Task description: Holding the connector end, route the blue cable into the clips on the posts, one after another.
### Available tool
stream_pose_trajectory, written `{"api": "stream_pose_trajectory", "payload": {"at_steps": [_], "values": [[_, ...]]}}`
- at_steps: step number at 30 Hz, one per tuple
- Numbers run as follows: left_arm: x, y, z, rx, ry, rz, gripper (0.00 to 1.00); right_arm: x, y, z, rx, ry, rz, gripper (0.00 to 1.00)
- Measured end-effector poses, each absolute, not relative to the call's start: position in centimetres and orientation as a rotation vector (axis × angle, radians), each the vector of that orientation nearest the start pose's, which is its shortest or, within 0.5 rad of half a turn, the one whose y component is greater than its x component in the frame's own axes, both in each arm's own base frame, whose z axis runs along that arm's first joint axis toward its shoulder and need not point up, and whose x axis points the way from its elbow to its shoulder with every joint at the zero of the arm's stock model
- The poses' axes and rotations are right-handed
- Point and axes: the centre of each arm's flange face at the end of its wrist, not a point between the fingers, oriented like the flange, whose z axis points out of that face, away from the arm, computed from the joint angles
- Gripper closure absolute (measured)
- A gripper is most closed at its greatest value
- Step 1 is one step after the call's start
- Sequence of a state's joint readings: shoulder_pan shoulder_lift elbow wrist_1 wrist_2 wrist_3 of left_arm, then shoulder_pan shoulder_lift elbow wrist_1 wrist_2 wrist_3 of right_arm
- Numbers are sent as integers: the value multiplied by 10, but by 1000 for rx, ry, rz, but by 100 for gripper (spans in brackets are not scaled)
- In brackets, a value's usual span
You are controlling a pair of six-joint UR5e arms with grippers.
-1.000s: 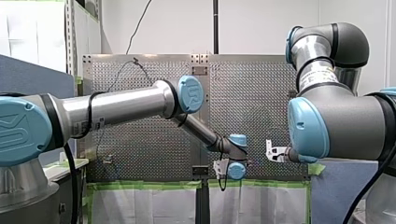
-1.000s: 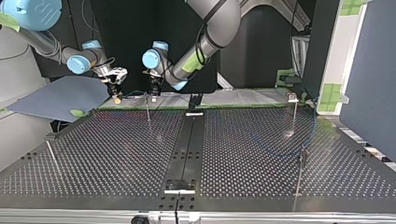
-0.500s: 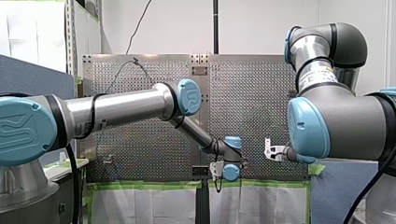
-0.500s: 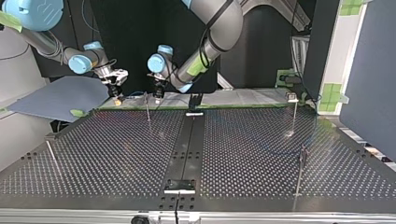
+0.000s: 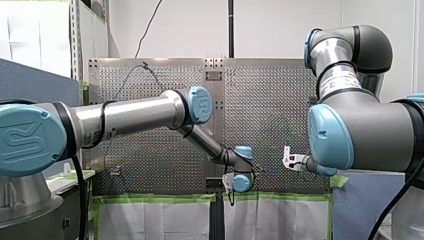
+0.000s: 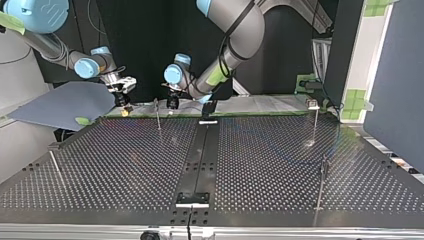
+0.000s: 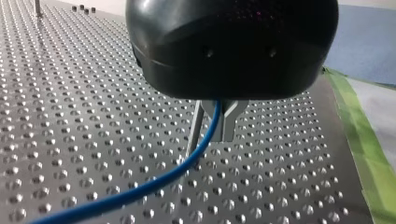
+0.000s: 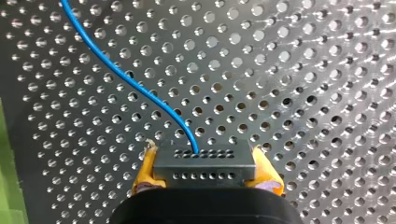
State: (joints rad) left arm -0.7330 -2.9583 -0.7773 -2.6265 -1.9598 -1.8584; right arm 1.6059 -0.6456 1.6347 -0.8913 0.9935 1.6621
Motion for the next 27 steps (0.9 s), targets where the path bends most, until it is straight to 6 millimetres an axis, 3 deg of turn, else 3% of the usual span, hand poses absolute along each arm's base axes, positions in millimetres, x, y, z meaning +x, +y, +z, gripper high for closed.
{"api": "stream_pose_trajectory", "payload": {"at_steps": [27], "values": [[598,-602,-65,8,1611,-442,98,208,-648,-16,1626,-1065,1709,100]]}}
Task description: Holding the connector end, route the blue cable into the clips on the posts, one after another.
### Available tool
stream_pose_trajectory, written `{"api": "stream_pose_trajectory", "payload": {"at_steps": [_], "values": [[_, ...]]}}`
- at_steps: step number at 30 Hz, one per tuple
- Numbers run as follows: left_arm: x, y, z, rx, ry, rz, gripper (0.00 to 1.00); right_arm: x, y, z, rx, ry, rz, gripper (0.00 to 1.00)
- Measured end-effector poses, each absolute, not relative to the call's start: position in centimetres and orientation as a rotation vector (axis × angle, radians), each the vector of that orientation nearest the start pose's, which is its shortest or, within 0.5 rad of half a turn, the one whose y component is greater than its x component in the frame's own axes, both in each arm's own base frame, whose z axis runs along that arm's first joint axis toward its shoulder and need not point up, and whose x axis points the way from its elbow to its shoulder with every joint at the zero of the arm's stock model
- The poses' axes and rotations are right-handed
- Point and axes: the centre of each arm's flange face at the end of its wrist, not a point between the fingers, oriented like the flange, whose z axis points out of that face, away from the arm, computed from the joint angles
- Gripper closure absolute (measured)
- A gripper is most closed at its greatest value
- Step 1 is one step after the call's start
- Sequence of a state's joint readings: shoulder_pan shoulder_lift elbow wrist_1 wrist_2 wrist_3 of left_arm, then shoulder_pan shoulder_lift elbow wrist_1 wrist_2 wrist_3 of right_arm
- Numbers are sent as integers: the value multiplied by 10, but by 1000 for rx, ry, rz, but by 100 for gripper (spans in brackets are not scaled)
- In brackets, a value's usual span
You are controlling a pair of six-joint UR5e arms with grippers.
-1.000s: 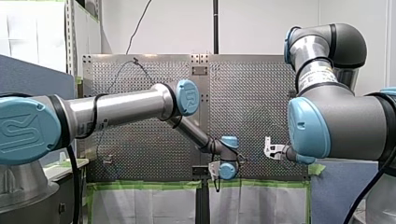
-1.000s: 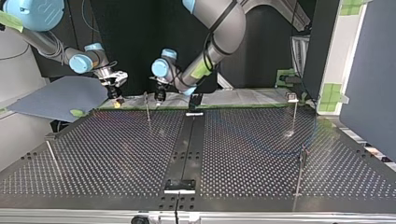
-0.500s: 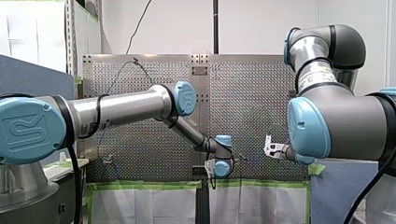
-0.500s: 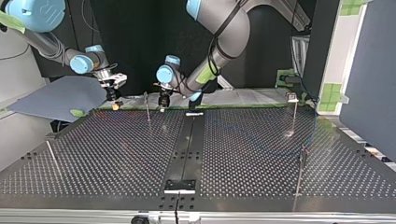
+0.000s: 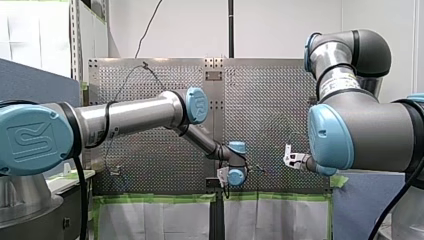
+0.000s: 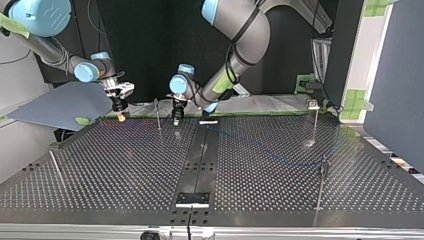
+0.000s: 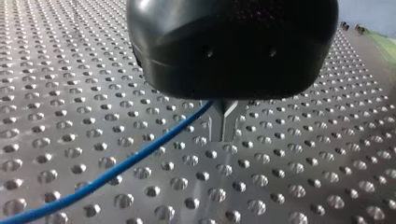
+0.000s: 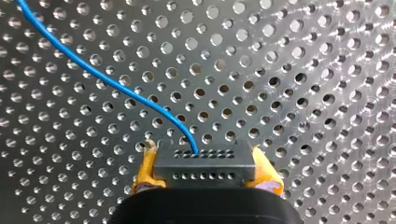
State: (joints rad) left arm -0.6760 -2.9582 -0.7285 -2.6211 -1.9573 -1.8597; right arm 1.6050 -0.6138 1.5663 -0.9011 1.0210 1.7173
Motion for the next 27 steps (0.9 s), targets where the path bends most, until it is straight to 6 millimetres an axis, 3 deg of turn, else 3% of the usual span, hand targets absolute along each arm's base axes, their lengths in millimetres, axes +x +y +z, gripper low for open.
{"api": "stream_pose_trajectory", "payload": {"at_steps": [19,21,22,24,25,27], "values": [[593,-604,-69,58,1650,-461,98,207,-654,-36,1654,-1082,1683,100],[593,-605,-69,70,1652,-472,83,207,-654,-37,1655,-1083,1681,100],[592,-606,-69,75,1654,-475,83,207,-654,-37,1655,-1084,1681,100],[592,-606,-69,85,1659,-478,62,207,-654,-37,1654,-1085,1681,100],[591,-606,-70,89,1661,-477,62,207,-654,-37,1654,-1085,1682,100],[591,-606,-70,103,1668,-471,42,207,-654,-37,1653,-1085,1682,100]]}}
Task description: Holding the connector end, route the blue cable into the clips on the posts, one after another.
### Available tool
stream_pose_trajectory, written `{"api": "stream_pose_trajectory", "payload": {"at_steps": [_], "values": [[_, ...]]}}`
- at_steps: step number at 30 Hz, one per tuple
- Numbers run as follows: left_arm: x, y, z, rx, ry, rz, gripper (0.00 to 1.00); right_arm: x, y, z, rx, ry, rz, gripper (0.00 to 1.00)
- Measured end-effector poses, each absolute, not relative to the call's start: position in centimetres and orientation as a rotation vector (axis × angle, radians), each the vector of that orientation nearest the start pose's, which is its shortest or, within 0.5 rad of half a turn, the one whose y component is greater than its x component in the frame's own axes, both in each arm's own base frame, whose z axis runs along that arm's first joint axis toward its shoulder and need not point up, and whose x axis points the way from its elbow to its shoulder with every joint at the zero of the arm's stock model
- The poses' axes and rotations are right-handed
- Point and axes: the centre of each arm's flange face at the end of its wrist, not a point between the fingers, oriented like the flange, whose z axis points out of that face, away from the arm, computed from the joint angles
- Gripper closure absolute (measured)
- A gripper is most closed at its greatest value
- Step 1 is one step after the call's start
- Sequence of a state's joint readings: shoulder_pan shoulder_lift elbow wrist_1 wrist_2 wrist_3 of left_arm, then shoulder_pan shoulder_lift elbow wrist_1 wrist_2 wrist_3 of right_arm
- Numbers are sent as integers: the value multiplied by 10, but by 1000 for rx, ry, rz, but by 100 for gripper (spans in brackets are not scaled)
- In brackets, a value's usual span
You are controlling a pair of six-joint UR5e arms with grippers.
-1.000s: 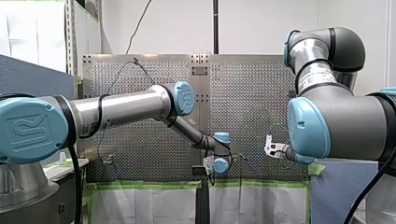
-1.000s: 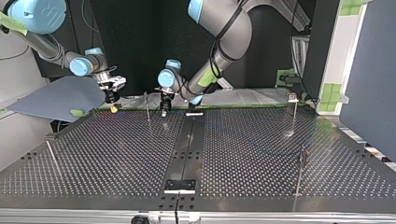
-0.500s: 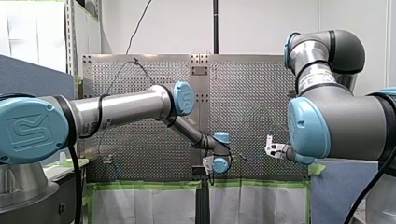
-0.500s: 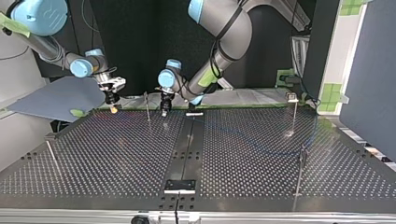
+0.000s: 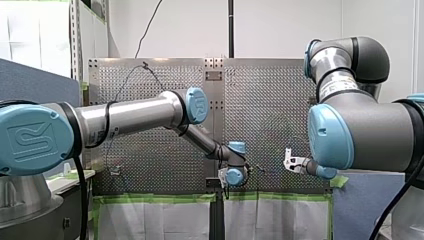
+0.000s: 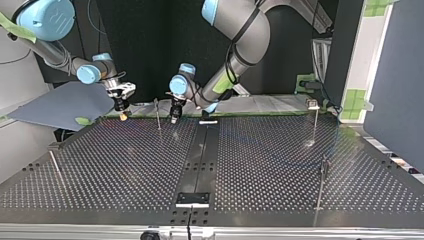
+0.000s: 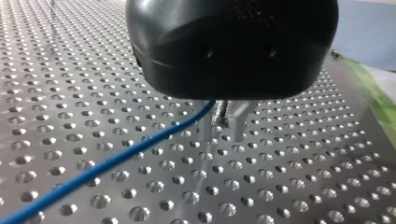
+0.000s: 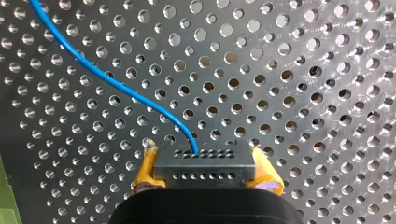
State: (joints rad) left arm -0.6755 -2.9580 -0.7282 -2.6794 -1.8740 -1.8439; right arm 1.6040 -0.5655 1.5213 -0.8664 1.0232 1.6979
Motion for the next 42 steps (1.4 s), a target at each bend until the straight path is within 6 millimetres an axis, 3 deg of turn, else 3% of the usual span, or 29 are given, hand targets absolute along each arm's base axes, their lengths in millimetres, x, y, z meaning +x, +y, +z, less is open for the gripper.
{"api": "stream_pose_trajectory", "payload": {"at_steps": [4,8,9,10,12,31,42], "values": [[588,-604,-72,123,1687,-432,42,207,-654,-38,1654,-1086,1684,100],[586,-603,-72,135,1695,-394,34,207,-654,-38,1656,-1088,1686,100],[585,-603,-73,141,1696,-388,23,207,-654,-39,1657,-1089,1686,100],[585,-603,-73,146,1696,-384,23,207,-654,-39,1657,-1089,1686,100],[584,-604,-72,161,1695,-376,0,207,-653,-39,1658,-1091,1686,100],[566,-605,-69,233,1775,-272,0,207,-652,-42,1662,-1104,1689,100],[527,-633,-29,303,1754,-343,0,207,-651,-44,1670,-1119,1686,100]]}}
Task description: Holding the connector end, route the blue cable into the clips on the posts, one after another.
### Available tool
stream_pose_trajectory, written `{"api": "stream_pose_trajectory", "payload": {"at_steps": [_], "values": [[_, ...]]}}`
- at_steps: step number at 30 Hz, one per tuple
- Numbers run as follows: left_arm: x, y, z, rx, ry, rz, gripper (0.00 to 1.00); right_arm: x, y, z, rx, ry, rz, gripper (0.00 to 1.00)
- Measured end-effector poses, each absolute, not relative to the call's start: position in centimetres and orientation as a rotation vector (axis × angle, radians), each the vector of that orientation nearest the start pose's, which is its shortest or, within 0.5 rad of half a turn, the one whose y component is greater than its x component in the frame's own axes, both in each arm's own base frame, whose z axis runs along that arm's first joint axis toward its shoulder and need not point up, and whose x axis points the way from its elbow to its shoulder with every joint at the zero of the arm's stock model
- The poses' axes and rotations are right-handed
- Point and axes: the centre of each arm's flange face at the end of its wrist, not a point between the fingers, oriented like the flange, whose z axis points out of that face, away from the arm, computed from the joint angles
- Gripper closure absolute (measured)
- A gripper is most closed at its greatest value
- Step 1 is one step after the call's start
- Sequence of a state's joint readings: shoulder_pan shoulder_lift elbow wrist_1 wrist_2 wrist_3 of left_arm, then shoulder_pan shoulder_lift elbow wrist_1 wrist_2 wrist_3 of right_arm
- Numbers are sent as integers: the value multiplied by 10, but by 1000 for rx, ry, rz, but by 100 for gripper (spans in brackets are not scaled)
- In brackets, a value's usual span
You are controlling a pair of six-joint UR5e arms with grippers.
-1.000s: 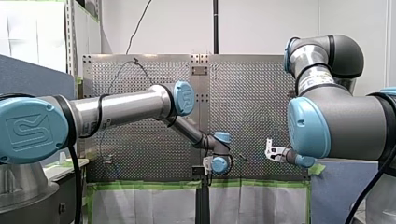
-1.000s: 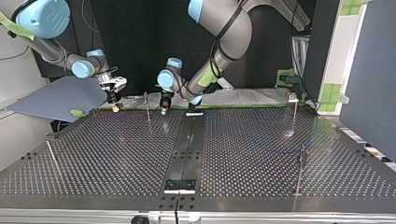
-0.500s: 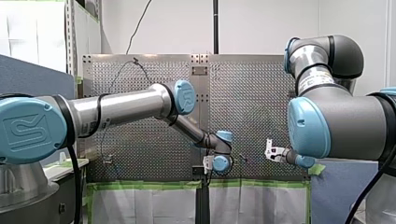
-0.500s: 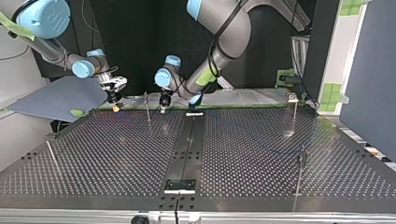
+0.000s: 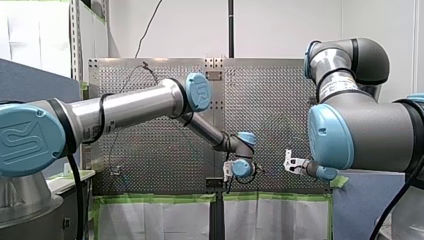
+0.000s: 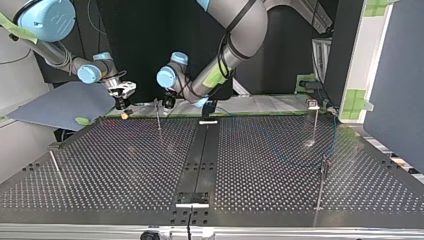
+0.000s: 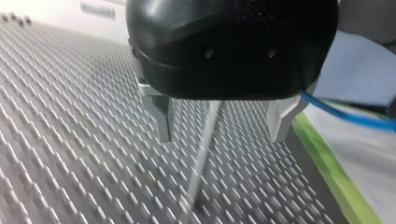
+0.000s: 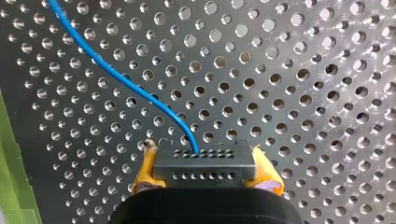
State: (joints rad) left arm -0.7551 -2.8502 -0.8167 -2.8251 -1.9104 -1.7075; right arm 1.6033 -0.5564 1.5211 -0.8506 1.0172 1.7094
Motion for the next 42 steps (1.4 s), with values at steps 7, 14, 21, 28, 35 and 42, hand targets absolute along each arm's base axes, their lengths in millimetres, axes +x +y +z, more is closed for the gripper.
{"api": "stream_pose_trajectory", "payload": {"at_steps": [7,14,21,28,35,42], "values": [[508,-645,-2,308,1707,-386,0,206,-650,-45,1671,-1123,1684,100],[494,-636,-13,318,1739,-371,0,205,-650,-45,1673,-1125,1680,100],[479,-620,-38,342,1799,-341,0,206,-650,-45,1678,-1128,1676,100],[462,-609,-60,386,1848,-339,0,206,-649,-46,1683,-1131,1672,100],[456,-615,-62,420,1831,-397,0,205,-649,-46,1682,-1135,1668,100],[459,-621,-59,413,1786,-438,0,205,-649,-46,1682,-1136,1667,100]]}}
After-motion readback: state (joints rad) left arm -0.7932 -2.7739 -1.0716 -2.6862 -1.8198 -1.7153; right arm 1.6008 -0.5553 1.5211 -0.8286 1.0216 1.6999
